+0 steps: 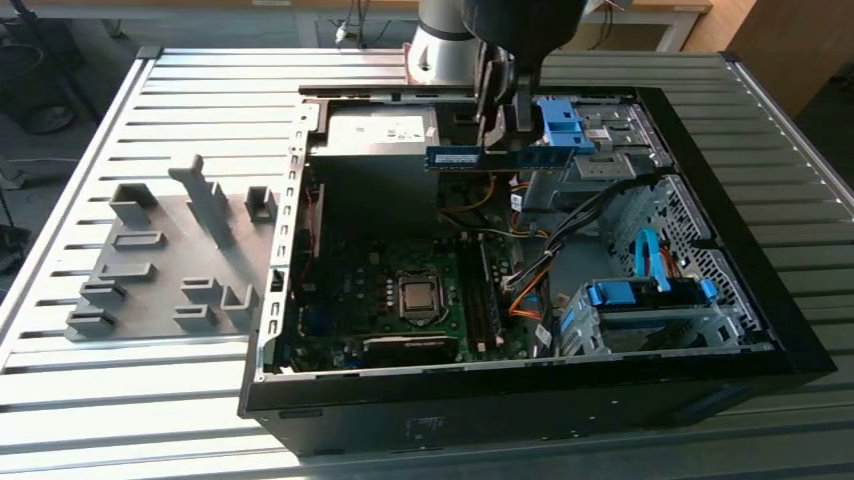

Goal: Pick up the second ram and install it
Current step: 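Insert the second ram into the second slot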

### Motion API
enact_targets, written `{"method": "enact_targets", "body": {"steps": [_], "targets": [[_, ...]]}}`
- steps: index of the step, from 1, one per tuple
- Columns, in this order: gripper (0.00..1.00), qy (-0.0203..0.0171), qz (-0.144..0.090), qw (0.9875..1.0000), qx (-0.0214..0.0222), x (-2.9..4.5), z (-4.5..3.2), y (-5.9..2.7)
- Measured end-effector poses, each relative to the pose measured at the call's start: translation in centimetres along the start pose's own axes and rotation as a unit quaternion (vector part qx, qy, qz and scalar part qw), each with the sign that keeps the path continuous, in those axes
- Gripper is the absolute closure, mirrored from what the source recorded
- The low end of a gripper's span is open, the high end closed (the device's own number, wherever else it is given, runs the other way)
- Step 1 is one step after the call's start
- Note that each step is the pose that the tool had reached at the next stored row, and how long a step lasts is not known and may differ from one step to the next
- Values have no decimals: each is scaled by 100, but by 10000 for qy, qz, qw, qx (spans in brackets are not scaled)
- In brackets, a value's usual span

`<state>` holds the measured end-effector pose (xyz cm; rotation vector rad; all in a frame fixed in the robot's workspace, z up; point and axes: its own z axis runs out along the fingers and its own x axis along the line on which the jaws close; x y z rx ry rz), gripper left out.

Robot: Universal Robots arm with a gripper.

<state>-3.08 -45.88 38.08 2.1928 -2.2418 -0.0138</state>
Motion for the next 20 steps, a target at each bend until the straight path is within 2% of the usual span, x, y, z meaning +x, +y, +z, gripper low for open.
{"method": "enact_targets", "body": {"steps": [3,5,10,16,20], "targets": [[86,1,53,10000,0,0,0,0],[86,2,184,9998,0,0,1,0],[86,9,569,9984,1,-1,8,0],[86,5,1006,9949,2,0,14,0],[86,2,1301,9915,2,-1,18,0]]}}
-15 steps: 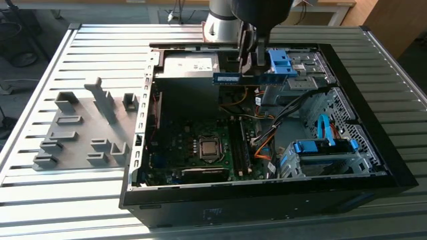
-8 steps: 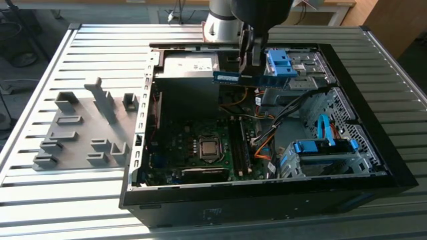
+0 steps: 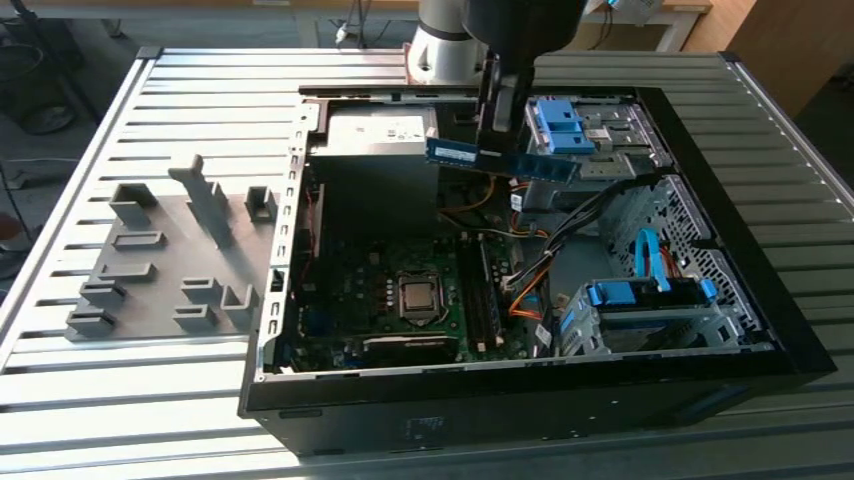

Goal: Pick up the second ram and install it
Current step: 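Insert the second ram into the second slot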

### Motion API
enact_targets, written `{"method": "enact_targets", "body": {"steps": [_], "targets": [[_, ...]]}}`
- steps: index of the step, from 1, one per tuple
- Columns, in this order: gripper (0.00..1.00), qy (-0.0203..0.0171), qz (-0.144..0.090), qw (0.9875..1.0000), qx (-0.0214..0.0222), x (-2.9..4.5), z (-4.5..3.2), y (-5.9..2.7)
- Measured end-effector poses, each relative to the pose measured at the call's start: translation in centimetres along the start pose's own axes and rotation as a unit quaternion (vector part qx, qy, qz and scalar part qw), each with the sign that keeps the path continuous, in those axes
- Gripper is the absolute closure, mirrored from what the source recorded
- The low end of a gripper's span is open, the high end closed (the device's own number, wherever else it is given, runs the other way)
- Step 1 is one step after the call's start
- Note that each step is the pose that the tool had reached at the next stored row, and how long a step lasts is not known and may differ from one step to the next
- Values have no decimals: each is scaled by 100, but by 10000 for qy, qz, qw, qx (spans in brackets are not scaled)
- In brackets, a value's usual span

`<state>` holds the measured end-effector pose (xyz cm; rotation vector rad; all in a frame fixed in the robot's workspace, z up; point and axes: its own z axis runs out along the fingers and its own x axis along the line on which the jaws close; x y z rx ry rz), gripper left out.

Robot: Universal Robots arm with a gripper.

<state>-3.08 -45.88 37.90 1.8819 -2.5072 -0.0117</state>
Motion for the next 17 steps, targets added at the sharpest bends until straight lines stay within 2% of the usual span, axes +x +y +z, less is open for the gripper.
{"method": "enact_targets", "body": {"steps": [4,8,11,17], "targets": [[86,-3,362,9993,0,0,5,0],[86,-7,722,9974,-1,0,11,0],[86,-10,995,9950,-1,0,16,0],[86,-14,1473,9891,-1,0,21,0]]}}
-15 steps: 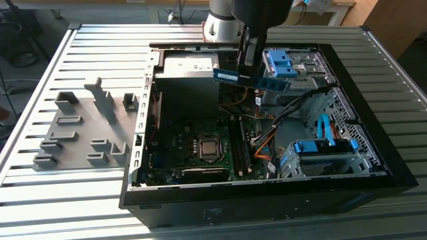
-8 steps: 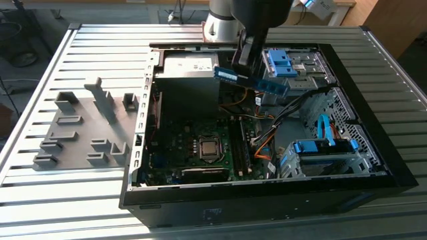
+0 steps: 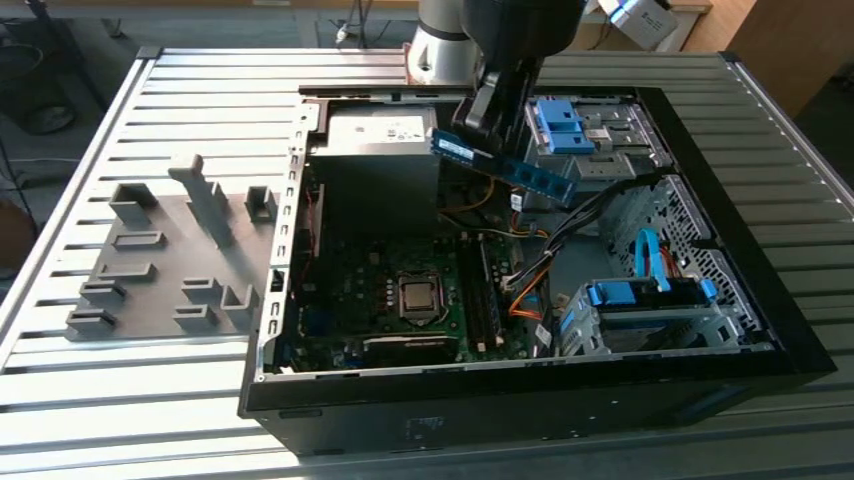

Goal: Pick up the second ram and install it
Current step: 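Insert the second ram into the second slot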

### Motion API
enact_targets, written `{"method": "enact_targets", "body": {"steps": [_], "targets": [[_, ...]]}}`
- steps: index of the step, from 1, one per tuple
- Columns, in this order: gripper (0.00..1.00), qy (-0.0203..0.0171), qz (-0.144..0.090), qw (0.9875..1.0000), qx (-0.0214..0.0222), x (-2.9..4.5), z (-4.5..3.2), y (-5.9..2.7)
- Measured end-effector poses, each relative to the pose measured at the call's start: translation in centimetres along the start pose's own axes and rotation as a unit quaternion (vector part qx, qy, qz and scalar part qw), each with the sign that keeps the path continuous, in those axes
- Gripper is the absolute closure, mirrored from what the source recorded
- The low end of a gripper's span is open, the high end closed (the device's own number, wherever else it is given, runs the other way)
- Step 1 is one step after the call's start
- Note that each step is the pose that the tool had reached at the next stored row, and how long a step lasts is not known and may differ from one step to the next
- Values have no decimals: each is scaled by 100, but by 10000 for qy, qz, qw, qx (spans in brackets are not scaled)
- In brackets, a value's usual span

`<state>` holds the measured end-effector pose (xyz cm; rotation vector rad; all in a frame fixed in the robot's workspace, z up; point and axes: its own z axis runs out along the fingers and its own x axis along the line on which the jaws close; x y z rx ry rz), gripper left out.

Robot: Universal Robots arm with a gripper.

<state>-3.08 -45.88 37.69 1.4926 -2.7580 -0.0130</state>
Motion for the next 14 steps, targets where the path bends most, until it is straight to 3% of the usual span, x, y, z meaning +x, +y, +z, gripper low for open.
{"method": "enact_targets", "body": {"steps": [8,14], "targets": [[86,-5,441,9990,-1,0,5,0],[86,-8,971,9953,1,0,12,0]]}}
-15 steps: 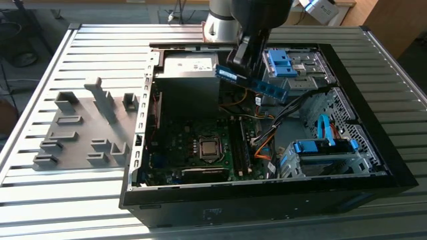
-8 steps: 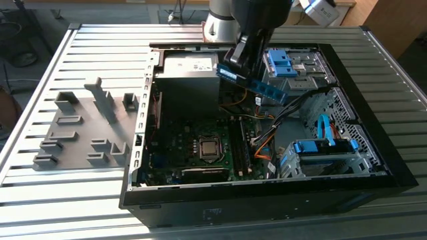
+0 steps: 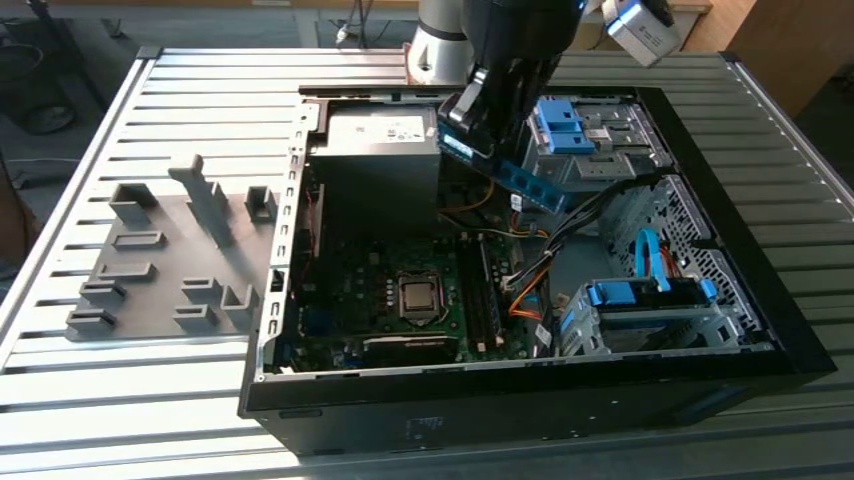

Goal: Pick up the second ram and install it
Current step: 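Insert the second ram into the second slot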

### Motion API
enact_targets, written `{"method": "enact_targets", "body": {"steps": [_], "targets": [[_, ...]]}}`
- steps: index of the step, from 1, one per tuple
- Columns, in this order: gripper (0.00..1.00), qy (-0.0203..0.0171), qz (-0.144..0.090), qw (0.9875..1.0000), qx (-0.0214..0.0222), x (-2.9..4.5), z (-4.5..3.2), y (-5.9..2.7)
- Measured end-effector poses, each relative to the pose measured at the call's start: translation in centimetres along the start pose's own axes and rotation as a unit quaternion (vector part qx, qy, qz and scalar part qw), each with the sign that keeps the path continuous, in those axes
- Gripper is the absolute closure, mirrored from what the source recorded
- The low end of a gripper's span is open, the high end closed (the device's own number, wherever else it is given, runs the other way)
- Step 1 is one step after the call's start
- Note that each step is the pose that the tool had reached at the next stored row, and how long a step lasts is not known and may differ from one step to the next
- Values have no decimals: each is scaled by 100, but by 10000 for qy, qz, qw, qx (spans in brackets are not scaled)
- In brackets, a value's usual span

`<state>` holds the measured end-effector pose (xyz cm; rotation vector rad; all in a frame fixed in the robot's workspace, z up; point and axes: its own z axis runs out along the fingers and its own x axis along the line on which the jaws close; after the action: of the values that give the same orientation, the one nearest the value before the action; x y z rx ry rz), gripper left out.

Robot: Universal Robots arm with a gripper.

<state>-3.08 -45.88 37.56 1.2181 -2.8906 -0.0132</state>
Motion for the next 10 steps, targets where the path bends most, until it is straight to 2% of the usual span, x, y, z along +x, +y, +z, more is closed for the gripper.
{"method": "enact_targets", "body": {"steps": [3,5,10], "targets": [[86,-2,252,9997,1,0,7,0],[86,-2,435,9991,1,0,11,0],[86,-4,864,9963,4,0,22,0]]}}
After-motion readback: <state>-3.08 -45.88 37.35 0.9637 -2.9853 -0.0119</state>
